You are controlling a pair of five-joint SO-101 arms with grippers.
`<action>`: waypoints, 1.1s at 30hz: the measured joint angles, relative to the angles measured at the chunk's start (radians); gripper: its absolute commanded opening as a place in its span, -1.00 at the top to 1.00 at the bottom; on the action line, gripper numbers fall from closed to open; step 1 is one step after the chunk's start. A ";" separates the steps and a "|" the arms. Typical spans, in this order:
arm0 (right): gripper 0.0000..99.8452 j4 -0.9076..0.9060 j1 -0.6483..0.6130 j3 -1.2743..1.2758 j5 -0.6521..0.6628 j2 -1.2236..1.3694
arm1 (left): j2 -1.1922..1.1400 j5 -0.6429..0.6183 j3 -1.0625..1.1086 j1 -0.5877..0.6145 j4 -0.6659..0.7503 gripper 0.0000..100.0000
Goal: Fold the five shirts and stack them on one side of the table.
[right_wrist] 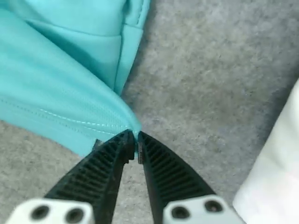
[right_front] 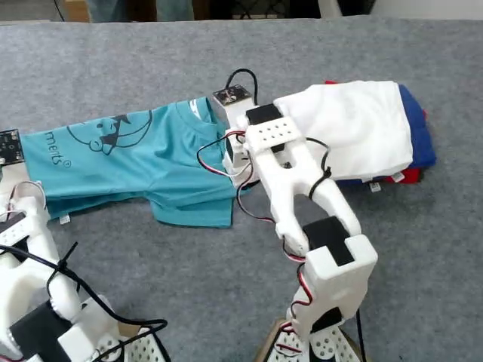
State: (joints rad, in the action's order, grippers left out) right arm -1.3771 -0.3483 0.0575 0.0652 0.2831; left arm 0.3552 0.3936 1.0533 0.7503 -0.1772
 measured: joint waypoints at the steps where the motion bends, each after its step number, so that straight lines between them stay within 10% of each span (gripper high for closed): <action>1: 0.97 0.000 -0.014 0.000 -0.002 0.000 | 0.000 0.000 0.000 0.002 0.000 0.94; 26: 0.94 -0.006 -0.061 0.002 0.037 0.023 | -0.347 0.052 -0.218 0.100 -0.037 0.93; 33: 0.40 -0.006 -0.060 0.009 0.058 0.029 | -0.213 0.183 -0.189 0.097 -0.219 0.35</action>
State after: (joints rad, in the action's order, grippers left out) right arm -1.3832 -0.4081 0.0667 0.1235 0.3122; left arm 0.1419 0.5762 0.8646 0.8470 -0.3966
